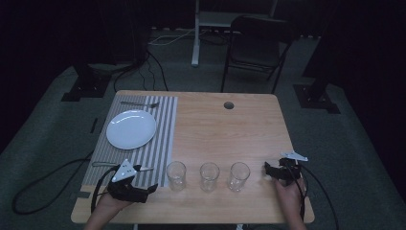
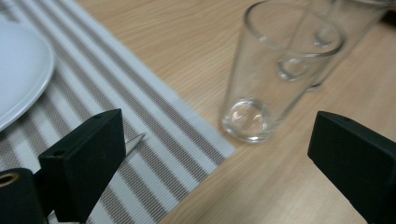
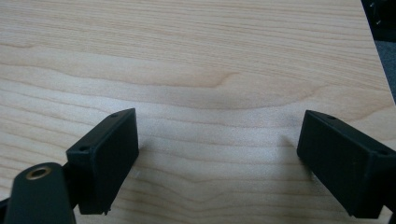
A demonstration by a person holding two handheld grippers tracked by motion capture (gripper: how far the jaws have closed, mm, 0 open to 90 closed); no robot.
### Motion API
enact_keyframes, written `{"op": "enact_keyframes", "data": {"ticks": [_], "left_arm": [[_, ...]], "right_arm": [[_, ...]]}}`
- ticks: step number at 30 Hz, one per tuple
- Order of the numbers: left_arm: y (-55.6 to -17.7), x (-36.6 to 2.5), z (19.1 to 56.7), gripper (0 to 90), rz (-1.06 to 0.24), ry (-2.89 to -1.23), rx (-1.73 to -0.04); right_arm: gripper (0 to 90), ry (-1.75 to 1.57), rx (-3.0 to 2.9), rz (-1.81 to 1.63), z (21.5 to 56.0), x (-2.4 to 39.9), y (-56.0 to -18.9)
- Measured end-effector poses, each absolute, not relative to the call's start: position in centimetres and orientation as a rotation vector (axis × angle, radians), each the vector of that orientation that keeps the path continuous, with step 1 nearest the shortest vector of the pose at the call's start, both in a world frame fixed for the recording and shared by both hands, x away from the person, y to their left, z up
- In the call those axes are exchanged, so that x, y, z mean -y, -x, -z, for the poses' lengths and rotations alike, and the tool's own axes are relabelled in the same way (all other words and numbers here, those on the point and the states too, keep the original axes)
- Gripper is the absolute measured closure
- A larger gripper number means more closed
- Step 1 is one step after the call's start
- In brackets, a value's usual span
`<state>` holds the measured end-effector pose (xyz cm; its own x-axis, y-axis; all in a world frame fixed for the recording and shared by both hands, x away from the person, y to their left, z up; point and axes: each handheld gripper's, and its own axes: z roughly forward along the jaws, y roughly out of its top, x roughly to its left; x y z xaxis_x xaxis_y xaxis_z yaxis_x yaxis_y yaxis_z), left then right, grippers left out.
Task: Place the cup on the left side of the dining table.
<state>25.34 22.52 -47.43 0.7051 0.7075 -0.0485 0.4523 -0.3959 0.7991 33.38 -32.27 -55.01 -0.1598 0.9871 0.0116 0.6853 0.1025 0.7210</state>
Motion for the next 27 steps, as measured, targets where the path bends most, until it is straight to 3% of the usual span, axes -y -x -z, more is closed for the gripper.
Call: {"op": "enact_keyframes", "data": {"ticks": [11, 27], "left_arm": [[-25.6, -21.2, 45.4, 4.8, -0.407, -2.035, -0.819], [-27.1, -17.9, 44.3, 4.8, -0.323, -2.052, -0.724]], "right_arm": [[12.3, -1.629, -1.903, -0.822, 55.0, 32.3, -33.4], [12.3, -1.629, -1.903, -0.822, 55.0, 32.3, -33.4]]}}
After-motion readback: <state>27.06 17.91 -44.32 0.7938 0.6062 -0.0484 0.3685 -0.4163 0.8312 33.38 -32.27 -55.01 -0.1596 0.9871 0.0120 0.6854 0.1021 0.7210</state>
